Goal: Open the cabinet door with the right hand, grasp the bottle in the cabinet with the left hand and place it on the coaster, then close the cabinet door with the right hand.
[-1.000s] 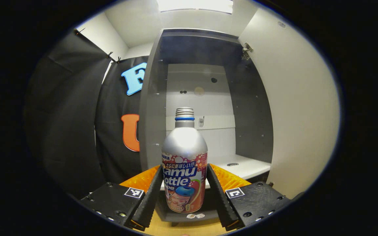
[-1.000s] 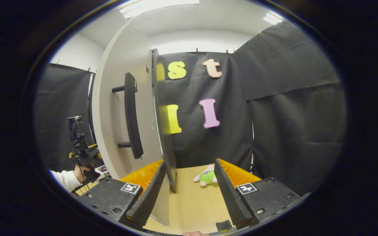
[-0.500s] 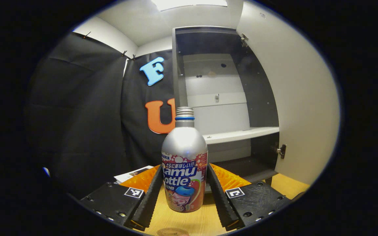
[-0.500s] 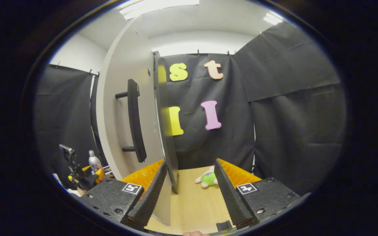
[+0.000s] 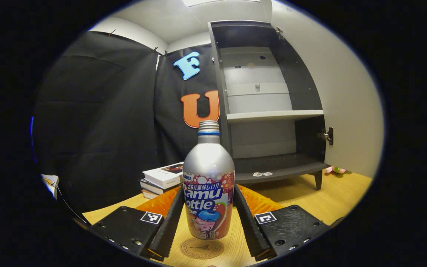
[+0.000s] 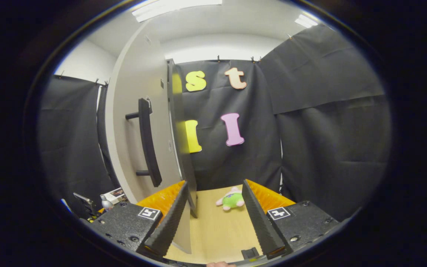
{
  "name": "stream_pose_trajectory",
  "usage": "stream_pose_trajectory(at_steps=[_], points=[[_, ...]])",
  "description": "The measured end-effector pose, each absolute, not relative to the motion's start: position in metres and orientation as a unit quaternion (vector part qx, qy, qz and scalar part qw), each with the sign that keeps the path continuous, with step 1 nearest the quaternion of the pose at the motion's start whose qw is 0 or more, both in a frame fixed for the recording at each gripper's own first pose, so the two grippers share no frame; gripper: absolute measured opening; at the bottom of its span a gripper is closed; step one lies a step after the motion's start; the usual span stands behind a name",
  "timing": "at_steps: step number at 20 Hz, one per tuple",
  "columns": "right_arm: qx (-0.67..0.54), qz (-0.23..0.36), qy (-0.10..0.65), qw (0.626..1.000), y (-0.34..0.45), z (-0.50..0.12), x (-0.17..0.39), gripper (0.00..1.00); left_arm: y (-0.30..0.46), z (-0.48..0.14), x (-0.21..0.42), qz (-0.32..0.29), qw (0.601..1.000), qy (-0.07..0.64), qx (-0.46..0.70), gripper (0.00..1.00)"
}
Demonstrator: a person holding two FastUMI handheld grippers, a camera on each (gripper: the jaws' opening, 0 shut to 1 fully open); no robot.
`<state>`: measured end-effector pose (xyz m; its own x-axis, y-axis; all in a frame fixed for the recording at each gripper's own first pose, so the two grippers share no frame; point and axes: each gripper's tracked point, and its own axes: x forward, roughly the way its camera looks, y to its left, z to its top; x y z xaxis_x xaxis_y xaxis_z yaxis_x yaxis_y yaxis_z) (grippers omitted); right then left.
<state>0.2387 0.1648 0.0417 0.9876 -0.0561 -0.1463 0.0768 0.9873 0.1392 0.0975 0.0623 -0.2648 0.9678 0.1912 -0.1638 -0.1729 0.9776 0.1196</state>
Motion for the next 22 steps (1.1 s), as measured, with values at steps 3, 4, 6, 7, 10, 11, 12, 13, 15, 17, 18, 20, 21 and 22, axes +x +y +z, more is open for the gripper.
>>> stream_pose_trajectory(at_steps=[3, 4, 6, 7, 10, 11, 12, 13, 15, 17, 18, 20, 21, 22], points=[[0.065, -0.033, 0.069, 0.995, 0.165, 0.042, 0.238, 0.91, 0.07, -0.291, 0.089, 0.104, 0.986, 0.111, 0.062, 0.75], [0.063, -0.033, 0.068, 0.995, 0.165, 0.043, 0.238, 0.91, 0.072, -0.299, 0.087, 0.107, 0.985, 0.117, 0.063, 0.75], [0.061, -0.034, 0.067, 0.995, 0.165, 0.042, 0.236, 0.91, 0.071, -0.313, 0.085, 0.106, 0.985, 0.129, 0.051, 0.76], [0.06, -0.035, 0.065, 0.995, 0.164, 0.043, 0.236, 0.91, 0.071, -0.318, 0.083, 0.107, 0.984, 0.134, 0.051, 0.76], [0.055, -0.041, 0.06, 0.996, 0.162, 0.045, 0.235, 0.9, 0.08, -0.325, 0.079, 0.123, 0.983, 0.128, 0.043, 0.75], [0.054, -0.042, 0.058, 0.996, 0.163, 0.045, 0.233, 0.91, 0.078, -0.33, 0.079, 0.119, 0.984, 0.128, 0.034, 0.76], [0.052, -0.047, 0.057, 0.996, 0.163, 0.045, 0.232, 0.91, 0.078, -0.333, 0.078, 0.118, 0.984, 0.129, 0.033, 0.76], [0.049, -0.05, 0.058, 0.996, 0.163, 0.046, 0.232, 0.91, 0.08, -0.333, 0.077, 0.118, 0.985, 0.125, 0.034, 0.76], [0.044, -0.054, 0.057, 0.996, 0.165, 0.049, 0.232, 0.9, 0.083, -0.333, 0.076, 0.123, 0.984, 0.121, 0.039, 0.75], [0.043, -0.051, 0.052, 0.996, 0.166, 0.054, 0.227, 0.91, 0.082, -0.333, 0.074, 0.128, 0.984, 0.113, 0.042, 0.76], [0.043, -0.048, 0.051, 0.997, 0.166, 0.053, 0.225, 0.91, 0.08, -0.332, 0.072, 0.13, 0.985, 0.109, 0.045, 0.75], [0.042, -0.043, 0.054, 0.997, 0.165, 0.049, 0.228, 0.91, 0.08, -0.332, 0.071, 0.133, 0.984, 0.109, 0.055, 0.77], [0.042, -0.042, 0.056, 0.997, 0.166, 0.048, 0.23, 0.91, 0.079, -0.334, 0.07, 0.134, 0.983, 0.112, 0.053, 0.78], [0.042, -0.042, 0.058, 0.997, 0.166, 0.047, 0.232, 0.9, 0.08, -0.334, 0.069, 0.136, 0.983, 0.112, 0.05, 0.79]])
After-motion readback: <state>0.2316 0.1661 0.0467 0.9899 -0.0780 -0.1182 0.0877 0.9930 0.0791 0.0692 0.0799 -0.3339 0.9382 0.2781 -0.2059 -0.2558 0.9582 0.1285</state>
